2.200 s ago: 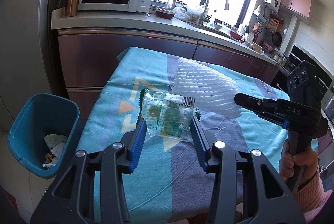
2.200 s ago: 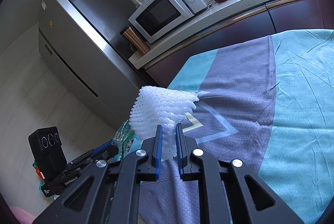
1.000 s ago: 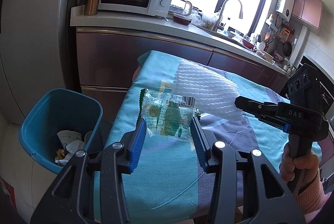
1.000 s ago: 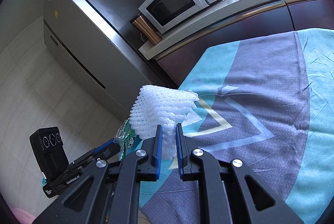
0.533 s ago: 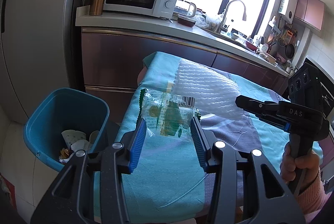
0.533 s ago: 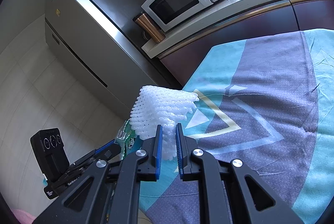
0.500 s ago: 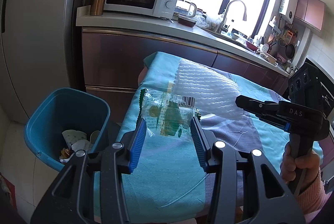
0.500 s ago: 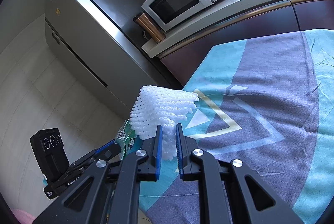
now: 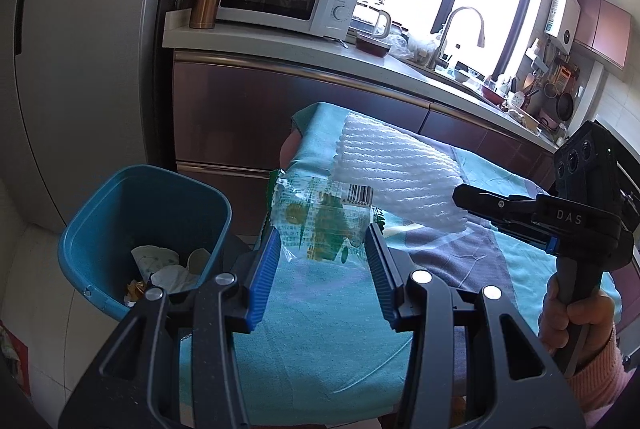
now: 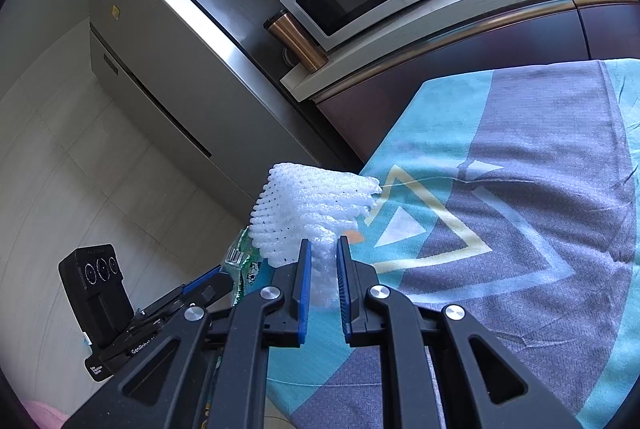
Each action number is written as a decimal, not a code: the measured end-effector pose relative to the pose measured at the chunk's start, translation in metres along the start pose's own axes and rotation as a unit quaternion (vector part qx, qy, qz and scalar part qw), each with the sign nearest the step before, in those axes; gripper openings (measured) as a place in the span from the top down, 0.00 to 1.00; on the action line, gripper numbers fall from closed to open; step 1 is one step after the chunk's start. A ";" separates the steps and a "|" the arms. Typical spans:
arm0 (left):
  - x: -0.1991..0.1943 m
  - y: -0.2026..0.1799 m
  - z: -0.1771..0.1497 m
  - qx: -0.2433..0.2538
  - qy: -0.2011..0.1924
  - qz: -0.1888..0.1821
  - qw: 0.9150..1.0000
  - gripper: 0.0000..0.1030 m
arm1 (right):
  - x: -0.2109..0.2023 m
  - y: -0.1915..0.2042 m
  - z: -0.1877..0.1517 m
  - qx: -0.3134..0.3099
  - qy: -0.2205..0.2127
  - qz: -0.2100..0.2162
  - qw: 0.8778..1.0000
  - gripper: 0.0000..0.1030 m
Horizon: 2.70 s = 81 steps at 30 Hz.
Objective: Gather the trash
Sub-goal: 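Carry the packet and foam net over the teal bin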
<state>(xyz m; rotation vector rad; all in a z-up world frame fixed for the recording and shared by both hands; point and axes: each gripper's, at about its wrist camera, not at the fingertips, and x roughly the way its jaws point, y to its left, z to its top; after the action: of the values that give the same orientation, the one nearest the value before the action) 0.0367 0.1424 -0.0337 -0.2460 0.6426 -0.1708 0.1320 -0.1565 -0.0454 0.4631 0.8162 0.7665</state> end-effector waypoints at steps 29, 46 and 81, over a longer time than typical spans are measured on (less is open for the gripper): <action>-0.013 0.043 -0.001 -0.030 -0.010 0.031 0.999 0.57 | 0.042 0.026 0.005 -0.026 0.038 0.013 0.999 0.89; -0.015 0.063 0.000 -0.045 -0.016 0.051 0.998 0.57 | 0.068 0.042 0.008 -0.037 0.053 0.020 0.998 0.89; -0.009 0.100 -0.003 -0.074 -0.007 0.096 0.993 0.57 | 0.103 0.059 0.009 -0.048 0.090 0.023 0.995 0.88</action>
<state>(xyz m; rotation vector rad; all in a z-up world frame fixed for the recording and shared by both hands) 0.0365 0.2396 -0.0587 -0.3262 0.6612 0.0632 0.1600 -0.0408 -0.0510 0.3308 0.9354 0.8944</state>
